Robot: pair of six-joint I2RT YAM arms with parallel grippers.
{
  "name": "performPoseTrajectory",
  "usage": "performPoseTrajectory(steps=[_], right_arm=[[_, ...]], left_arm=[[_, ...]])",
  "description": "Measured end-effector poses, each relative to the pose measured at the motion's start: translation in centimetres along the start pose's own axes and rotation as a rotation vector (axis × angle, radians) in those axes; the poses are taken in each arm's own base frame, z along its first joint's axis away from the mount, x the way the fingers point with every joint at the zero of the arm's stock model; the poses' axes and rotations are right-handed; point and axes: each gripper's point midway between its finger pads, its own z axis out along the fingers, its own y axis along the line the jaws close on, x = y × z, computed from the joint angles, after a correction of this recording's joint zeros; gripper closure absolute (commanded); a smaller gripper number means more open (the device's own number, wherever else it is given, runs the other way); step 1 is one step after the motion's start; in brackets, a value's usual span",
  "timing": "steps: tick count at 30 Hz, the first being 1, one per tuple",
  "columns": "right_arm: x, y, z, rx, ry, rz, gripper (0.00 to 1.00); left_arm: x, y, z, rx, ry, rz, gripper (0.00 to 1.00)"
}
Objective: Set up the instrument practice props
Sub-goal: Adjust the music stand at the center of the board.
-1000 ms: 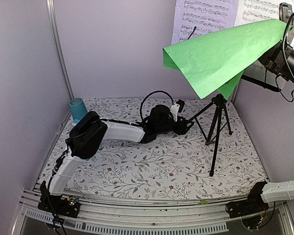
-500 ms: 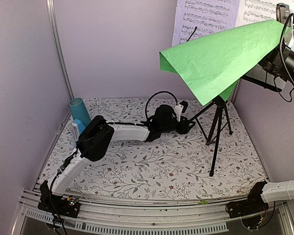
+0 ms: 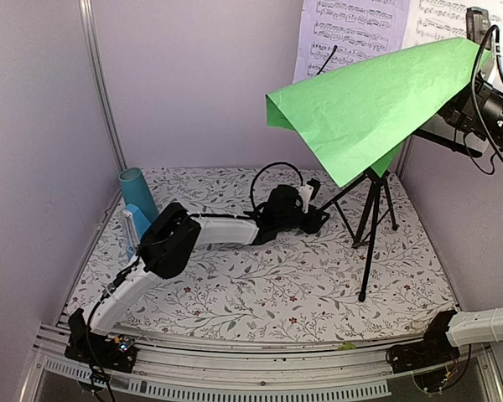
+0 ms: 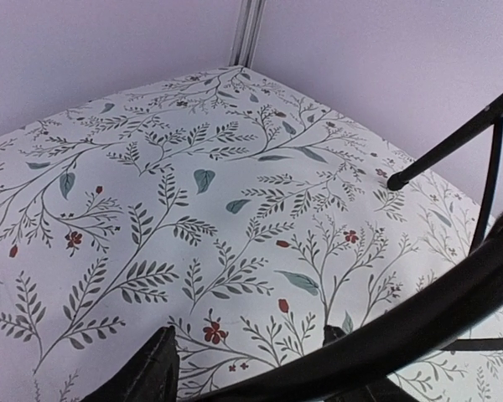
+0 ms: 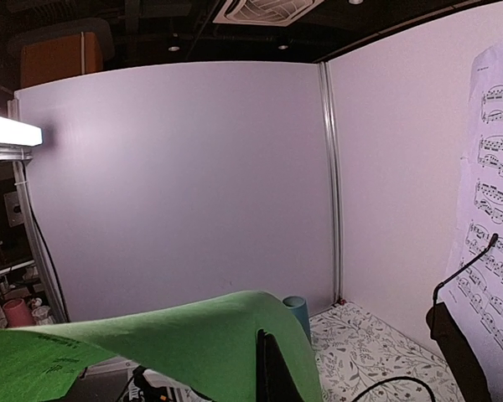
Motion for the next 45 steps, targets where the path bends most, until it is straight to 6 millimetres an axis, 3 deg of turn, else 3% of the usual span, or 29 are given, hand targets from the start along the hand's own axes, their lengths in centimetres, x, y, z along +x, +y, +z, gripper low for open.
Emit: performPoseTrajectory(steps=[7, 45], right_arm=[[-0.4, 0.3, -0.2, -0.010, -0.012, -0.006, 1.00], [-0.1, 1.0, -0.7, -0.044, -0.012, -0.024, 1.00]], left_arm=[[0.7, 0.6, 0.3, -0.021, 0.008, -0.016, 0.42], [0.2, 0.6, 0.5, -0.040, -0.039, 0.047, 0.55]])
